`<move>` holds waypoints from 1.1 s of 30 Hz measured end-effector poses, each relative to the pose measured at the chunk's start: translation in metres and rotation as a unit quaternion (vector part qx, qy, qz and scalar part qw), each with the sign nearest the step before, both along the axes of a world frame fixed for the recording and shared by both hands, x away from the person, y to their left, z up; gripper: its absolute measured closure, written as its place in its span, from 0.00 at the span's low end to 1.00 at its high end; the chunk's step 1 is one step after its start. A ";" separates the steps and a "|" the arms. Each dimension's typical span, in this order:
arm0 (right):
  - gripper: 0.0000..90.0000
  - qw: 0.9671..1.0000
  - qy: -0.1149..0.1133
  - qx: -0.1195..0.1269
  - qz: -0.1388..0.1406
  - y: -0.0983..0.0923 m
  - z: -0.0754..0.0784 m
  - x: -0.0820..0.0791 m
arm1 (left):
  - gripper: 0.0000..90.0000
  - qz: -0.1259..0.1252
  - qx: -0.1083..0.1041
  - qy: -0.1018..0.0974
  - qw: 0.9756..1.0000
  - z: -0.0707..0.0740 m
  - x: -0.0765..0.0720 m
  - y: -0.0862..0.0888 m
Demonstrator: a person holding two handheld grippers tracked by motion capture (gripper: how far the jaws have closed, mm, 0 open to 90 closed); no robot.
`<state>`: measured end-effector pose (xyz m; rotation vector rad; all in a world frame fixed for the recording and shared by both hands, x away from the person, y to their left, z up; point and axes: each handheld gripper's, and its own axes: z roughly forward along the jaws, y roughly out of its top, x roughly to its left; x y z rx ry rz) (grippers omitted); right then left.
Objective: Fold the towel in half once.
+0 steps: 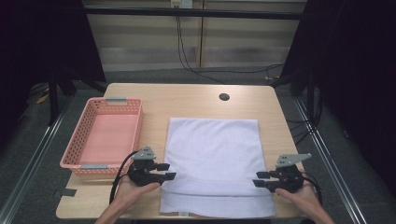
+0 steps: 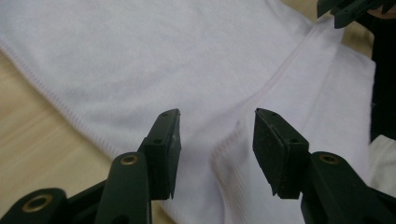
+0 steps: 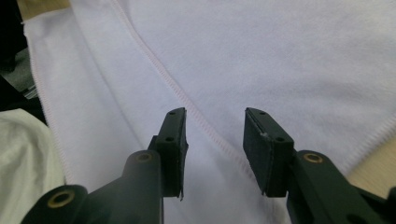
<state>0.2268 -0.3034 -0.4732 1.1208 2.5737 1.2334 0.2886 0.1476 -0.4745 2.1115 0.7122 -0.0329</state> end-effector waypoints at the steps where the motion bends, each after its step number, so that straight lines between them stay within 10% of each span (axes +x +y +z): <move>1: 0.67 1.000 0.010 -0.009 0.005 0.005 -0.004 0.006 | 0.56 -0.007 0.003 0.008 1.000 -0.002 0.002 -0.005; 7: 0.64 0.998 0.024 -0.053 0.010 0.013 -0.016 0.011 | 0.69 -0.047 0.045 0.023 0.998 -0.016 -0.001 -0.017; 11: 0.93 0.998 0.042 -0.035 0.028 0.008 -0.015 0.003 | 0.91 -0.058 0.036 0.020 0.997 -0.014 -0.012 -0.012; 17: 0.96 0.998 0.027 -0.010 0.048 0.002 -0.001 -0.017 | 0.90 -0.083 0.013 0.014 0.996 -0.005 -0.036 -0.003; 25: 0.77 0.996 0.024 -0.001 0.086 0.004 0.011 -0.053 | 0.73 -0.088 -0.005 0.007 0.996 0.001 -0.076 0.017; 29: 0.69 0.997 0.013 0.022 0.068 -0.002 0.017 -0.059 | 0.61 -0.073 -0.047 0.010 0.996 0.009 -0.073 0.026; 33: 0.67 0.999 -0.012 0.025 0.033 -0.005 0.019 -0.045 | 0.60 -0.034 -0.033 -0.005 0.999 0.010 -0.052 0.019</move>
